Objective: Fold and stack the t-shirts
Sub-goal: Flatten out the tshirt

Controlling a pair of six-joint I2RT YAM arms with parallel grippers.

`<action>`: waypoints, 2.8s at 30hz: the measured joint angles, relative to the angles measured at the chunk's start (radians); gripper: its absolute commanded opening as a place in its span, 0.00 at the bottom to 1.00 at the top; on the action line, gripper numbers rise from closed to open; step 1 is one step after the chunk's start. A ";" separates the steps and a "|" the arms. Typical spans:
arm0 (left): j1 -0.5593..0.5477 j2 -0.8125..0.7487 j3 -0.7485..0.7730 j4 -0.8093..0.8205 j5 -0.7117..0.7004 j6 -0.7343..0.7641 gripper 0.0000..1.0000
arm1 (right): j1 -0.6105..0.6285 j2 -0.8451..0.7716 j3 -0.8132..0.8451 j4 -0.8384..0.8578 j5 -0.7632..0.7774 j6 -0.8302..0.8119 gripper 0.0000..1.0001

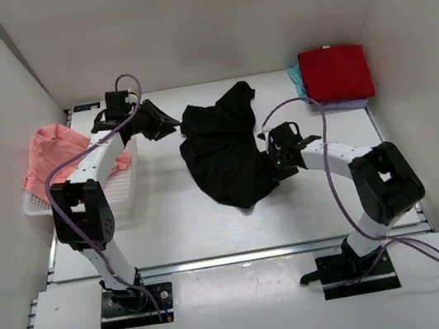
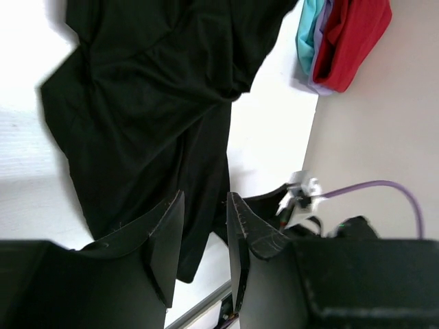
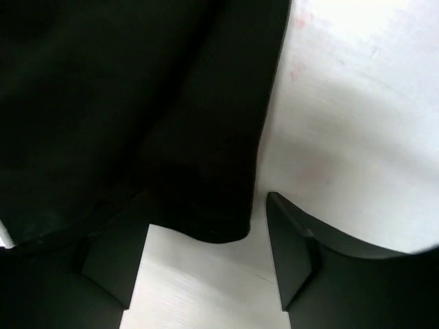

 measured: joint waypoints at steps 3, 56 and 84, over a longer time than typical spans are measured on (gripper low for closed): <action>0.013 0.012 0.012 0.003 0.001 -0.006 0.42 | 0.021 0.045 0.021 -0.007 0.037 0.005 0.22; -0.251 0.559 0.399 -0.102 -0.153 0.265 0.54 | -0.453 -0.401 0.127 -0.496 0.373 0.022 0.43; -0.040 -0.427 0.006 -0.038 -0.171 0.118 0.00 | -0.467 -0.388 -0.127 -0.283 0.236 0.069 0.65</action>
